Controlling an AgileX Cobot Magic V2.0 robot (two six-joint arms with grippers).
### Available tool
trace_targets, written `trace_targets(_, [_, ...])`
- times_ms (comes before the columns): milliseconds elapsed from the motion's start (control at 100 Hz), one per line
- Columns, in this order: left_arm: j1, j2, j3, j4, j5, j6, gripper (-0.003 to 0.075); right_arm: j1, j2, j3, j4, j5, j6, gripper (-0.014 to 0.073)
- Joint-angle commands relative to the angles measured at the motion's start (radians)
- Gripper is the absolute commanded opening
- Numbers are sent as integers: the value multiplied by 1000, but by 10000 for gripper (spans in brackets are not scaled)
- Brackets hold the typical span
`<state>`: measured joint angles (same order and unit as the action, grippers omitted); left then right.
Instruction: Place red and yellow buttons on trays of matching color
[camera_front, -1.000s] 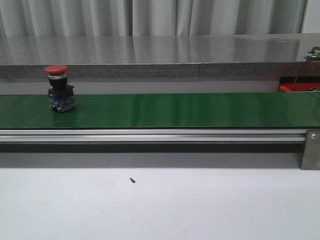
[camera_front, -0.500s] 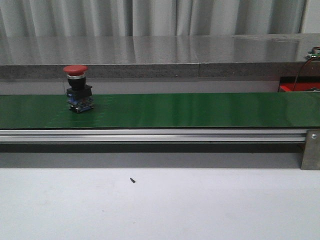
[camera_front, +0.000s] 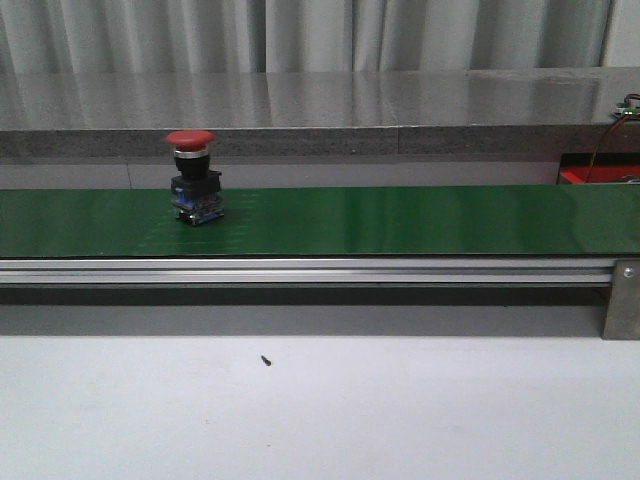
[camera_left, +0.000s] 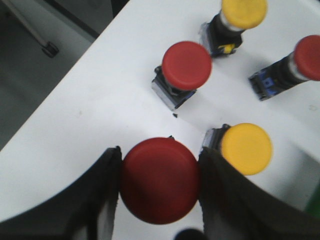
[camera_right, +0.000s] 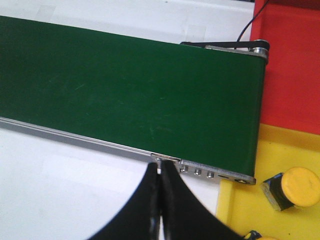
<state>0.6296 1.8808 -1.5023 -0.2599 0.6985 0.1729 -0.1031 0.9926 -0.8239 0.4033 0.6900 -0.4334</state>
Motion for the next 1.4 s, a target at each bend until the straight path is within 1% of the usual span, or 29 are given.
trace_targets(0, [-18,-116,-30,-26,-8,6,150,2,-16,-33,19,-51,-11,-69])
trace_targets(180, [-79,-225,-30,-26,56,36,148,2,-16,-33,19,-51,-11,-69])
trace_targets(370, [-192,-257,-28,-28,96,51,148,2,-16,-33,19,-51,-11,-69])
trace_targets(630, [-339,-215,-28,-28,115,53,148,2,-16,-33,19,-51,-11,-69])
trace_targets(780, [-399,-156,-28,-28,140,53,148,2,-16,-33,19,-51,-11,-69])
trace_targets(980, [-439,-110,-28,-28,156,53,148,2,-16,-33,19,-51,-11,-69])
trace_targets(1080, [-443,-94,-28,-28,170,53,160,2,-16,-33,19,-51,-11,-69])
trace_targets(1150, [-443,-92,-28,-28,177,53,205,2,-16,-33,19,-51,-11,-69])
trace_targets(1190, [-443,-92,-28,-28,178,53,257,2,-16,-33,19,-51,-11,-69])
trace_targets(1220, [-443,-92,-28,-28,178,53,300,2,-16,-33,19,-51,-11,-69])
trace_targets(1230, [-443,-92,-28,-28,178,53,335,2,-16,-33,19,-51,-11,-69])
trace_targets(1240, [-443,-92,-28,-28,178,53,335,2,-16,-33,19,-51,-11,-69])
trace_targets(1270, [-443,-92,-28,-28,178,54,396,2,-16,-33,19,-51,-11,-69])
trace_targets(1290, [-445,-92,-28,-28,178,54,421,2,-16,-33,19,-51,-11,-69])
trace_targets(1340, [-445,-92,-28,-31,178,54,514,2,-16,-33,19,-51,-11,-69])
trace_targets(1390, [-449,-94,-28,-44,181,54,574,2,-16,-33,19,-51,-11,-69])
